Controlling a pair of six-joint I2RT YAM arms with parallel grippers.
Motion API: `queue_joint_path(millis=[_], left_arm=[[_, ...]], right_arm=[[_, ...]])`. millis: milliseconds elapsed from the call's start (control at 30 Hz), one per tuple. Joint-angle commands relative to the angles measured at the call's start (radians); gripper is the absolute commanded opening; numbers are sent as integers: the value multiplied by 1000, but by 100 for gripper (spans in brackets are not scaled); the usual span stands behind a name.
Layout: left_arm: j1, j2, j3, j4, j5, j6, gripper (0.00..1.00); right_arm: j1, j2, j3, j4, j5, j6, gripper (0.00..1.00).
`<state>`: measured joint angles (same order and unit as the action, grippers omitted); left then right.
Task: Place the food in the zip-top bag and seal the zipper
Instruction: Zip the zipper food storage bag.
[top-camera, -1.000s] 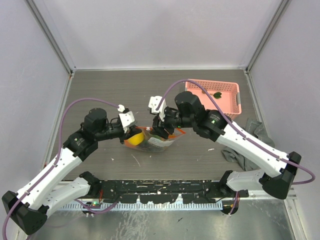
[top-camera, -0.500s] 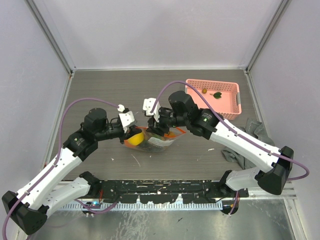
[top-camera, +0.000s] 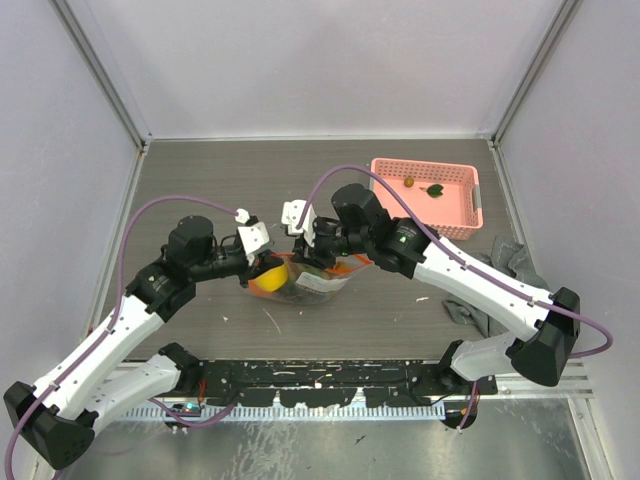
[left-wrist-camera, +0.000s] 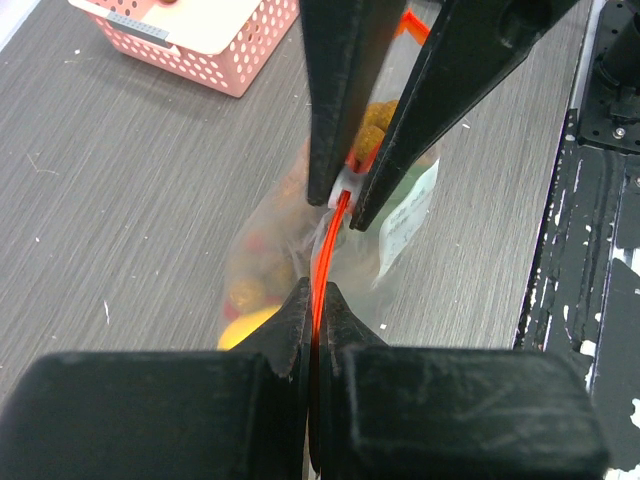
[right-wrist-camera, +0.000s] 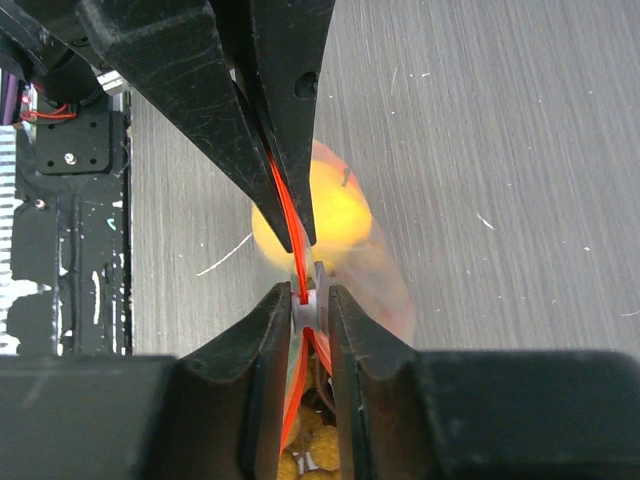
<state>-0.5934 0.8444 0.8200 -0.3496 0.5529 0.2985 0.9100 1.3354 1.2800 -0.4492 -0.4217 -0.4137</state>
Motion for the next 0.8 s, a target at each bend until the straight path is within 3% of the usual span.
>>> queue_joint_path(millis=[0,233,767], left_arm=[[0,-6,62,43,4,-14,0],[0,-10,64,39,-22,-21,0],[24,-4,78,25,-59,-31,0]], right_arm=[[4,-12,1,25,17,-4,18],[1,-70,-56,-11,115,-8,4],[-57,-213,-180,-61,248,43,1]])
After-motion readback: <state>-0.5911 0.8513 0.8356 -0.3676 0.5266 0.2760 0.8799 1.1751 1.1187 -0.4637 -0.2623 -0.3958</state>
